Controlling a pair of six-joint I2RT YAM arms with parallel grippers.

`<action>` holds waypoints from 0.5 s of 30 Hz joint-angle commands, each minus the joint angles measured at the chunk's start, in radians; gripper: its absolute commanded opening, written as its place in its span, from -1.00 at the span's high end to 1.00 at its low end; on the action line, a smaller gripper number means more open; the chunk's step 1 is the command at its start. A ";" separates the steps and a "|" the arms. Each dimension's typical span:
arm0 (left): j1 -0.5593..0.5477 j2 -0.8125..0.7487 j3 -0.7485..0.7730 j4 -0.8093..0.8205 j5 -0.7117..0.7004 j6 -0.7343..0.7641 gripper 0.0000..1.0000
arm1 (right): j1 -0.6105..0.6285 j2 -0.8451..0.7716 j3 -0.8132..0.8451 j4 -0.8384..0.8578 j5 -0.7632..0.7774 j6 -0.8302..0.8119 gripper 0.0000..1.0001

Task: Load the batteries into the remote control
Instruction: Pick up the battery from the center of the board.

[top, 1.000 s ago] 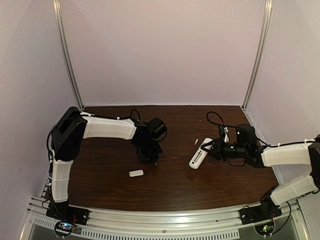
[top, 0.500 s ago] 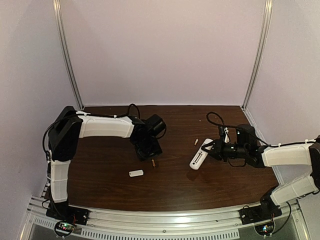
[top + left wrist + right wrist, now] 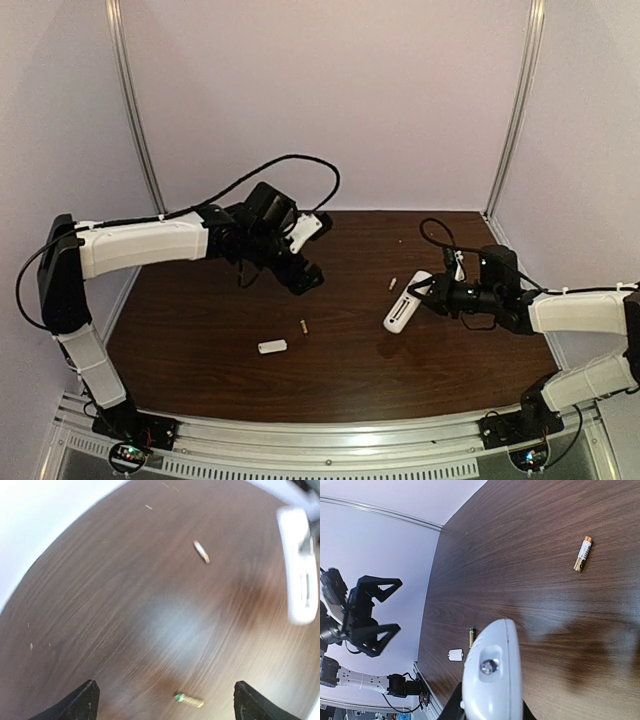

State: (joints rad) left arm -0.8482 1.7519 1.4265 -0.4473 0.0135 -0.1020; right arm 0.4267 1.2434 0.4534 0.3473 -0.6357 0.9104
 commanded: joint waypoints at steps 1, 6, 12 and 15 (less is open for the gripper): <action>0.007 0.020 -0.104 -0.058 0.092 0.589 -0.86 | -0.009 -0.022 0.003 0.000 -0.019 -0.024 1.00; 0.033 0.082 -0.115 -0.130 0.155 0.853 -0.66 | -0.014 -0.020 0.002 0.001 -0.026 -0.025 1.00; 0.089 0.157 -0.048 -0.171 0.237 0.995 -0.54 | -0.017 -0.015 -0.006 0.010 -0.033 -0.025 1.00; 0.087 0.211 -0.008 -0.200 0.252 1.023 -0.49 | -0.022 -0.010 -0.007 0.015 -0.037 -0.025 1.00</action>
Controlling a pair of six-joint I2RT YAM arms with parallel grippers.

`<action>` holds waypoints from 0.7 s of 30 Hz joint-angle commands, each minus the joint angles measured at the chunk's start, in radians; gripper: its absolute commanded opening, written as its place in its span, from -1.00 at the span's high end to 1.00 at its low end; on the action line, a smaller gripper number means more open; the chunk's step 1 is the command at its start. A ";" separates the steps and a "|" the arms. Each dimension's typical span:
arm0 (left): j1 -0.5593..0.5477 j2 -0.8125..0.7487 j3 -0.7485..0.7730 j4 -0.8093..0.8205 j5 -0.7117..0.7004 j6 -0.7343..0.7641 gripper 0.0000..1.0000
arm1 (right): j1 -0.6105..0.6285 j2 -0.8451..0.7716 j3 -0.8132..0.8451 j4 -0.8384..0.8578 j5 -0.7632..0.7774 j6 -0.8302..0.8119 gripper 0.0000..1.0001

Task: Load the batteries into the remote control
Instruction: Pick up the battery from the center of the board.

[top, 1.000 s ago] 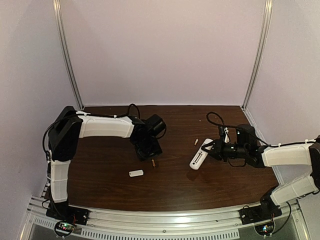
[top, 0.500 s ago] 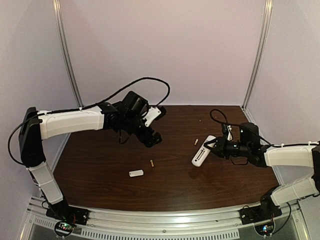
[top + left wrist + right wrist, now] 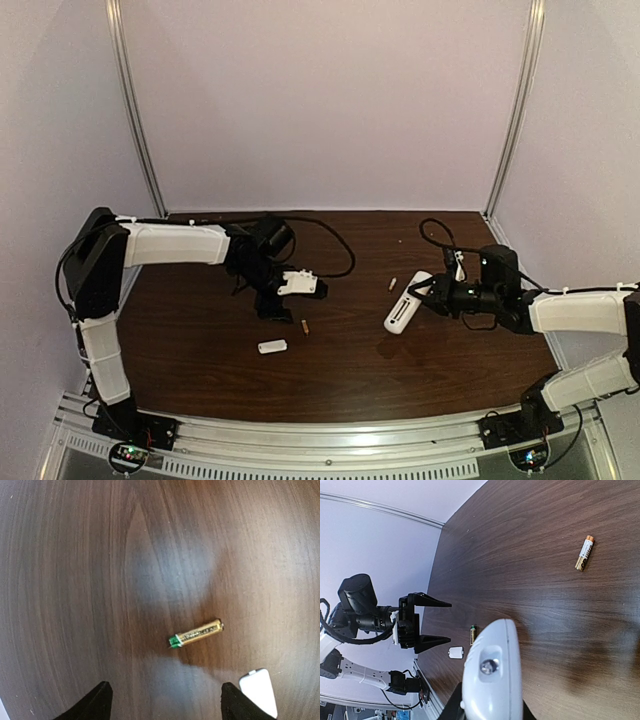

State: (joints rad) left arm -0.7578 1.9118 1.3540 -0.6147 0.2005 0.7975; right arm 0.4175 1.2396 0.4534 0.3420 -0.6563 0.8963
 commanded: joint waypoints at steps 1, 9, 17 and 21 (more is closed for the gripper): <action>-0.003 0.064 0.077 -0.041 0.073 0.126 -0.47 | -0.015 -0.005 -0.007 0.022 -0.017 -0.011 1.00; -0.028 0.141 0.109 -0.064 0.094 0.161 -0.37 | -0.023 0.006 -0.016 0.040 -0.027 -0.005 1.00; -0.042 0.192 0.139 -0.080 0.104 0.169 -0.21 | -0.029 0.003 -0.027 0.043 -0.035 -0.003 1.00; -0.043 0.211 0.150 -0.093 0.098 0.163 -0.06 | -0.032 0.003 -0.026 0.045 -0.035 -0.003 1.00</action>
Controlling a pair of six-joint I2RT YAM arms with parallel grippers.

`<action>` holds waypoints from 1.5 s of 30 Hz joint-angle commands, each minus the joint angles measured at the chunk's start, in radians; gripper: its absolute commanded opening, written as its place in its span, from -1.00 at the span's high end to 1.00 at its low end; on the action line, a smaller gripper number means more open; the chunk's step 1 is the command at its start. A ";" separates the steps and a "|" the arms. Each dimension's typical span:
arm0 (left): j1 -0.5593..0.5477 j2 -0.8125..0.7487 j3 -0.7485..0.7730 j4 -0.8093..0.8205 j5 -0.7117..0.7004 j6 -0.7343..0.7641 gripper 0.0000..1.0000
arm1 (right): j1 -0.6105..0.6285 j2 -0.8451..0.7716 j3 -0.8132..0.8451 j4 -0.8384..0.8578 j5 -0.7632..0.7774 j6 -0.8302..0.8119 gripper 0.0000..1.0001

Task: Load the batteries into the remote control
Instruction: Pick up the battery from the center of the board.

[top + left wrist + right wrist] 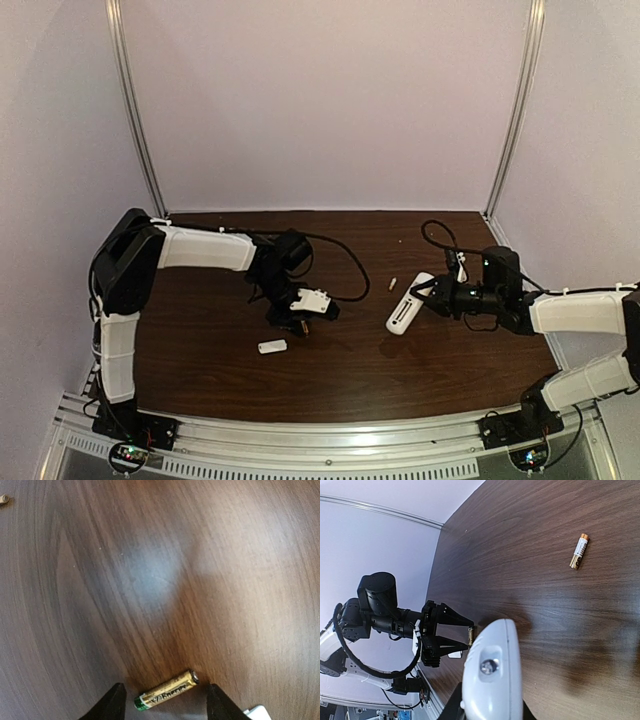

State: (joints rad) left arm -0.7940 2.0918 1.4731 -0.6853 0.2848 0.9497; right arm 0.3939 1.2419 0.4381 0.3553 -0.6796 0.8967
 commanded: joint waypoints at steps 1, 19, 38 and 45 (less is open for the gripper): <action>-0.007 0.033 0.032 -0.026 0.009 0.007 0.01 | -0.008 0.001 -0.011 0.032 -0.011 -0.004 1.00; -0.059 0.044 0.050 -0.085 -0.013 -0.191 0.65 | -0.013 0.013 -0.009 0.035 -0.015 -0.010 1.00; -0.116 -0.027 0.002 -0.026 -0.079 -0.447 1.00 | -0.015 0.023 -0.010 0.042 -0.019 -0.009 1.00; -0.128 -0.134 0.070 0.038 0.017 -0.756 1.00 | 0.001 0.064 -0.024 0.143 -0.029 0.048 1.00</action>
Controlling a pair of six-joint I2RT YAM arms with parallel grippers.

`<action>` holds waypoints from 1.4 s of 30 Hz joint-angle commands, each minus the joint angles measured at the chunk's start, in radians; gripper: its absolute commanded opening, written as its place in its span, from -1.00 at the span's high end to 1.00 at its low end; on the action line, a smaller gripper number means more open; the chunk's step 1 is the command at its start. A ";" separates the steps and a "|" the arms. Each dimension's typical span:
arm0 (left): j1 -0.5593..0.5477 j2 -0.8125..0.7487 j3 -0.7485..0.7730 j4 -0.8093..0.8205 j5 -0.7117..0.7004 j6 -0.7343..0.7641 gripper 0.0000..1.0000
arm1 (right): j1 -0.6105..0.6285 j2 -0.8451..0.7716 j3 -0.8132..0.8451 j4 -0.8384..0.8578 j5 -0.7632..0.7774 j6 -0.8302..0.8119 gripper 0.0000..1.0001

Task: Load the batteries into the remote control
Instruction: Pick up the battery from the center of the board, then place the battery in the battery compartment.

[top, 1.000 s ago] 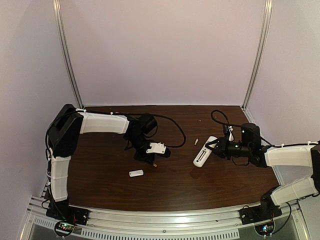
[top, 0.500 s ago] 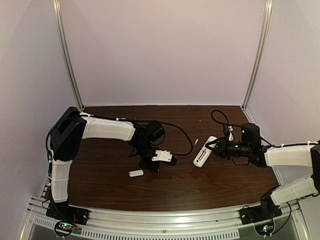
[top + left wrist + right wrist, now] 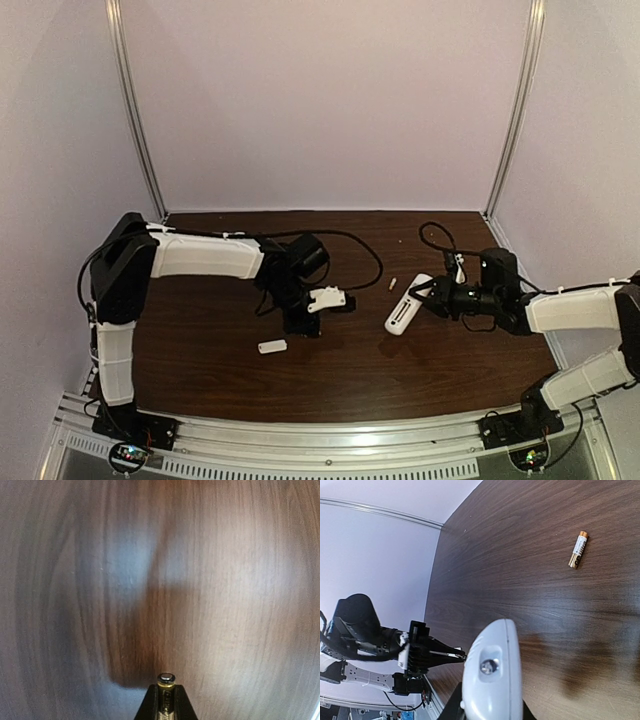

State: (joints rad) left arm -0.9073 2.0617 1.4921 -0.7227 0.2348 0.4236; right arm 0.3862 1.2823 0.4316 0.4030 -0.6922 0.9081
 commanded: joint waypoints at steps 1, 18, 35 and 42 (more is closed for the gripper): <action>-0.023 -0.120 0.053 0.095 0.065 -0.302 1.00 | 0.014 0.033 -0.015 0.101 -0.017 0.044 1.00; -0.131 -0.074 0.149 0.187 0.075 -0.821 1.00 | 0.140 0.122 -0.015 0.235 0.054 0.130 1.00; -0.152 0.024 0.212 0.120 0.076 -0.825 1.00 | 0.211 0.213 -0.022 0.362 0.085 0.240 1.00; -0.152 0.049 0.234 0.092 0.052 -0.833 1.00 | 0.229 0.239 -0.026 0.402 0.085 0.268 1.00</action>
State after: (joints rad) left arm -1.0557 2.0850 1.6875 -0.6094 0.3096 -0.3950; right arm 0.6029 1.5047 0.4122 0.7387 -0.6254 1.1538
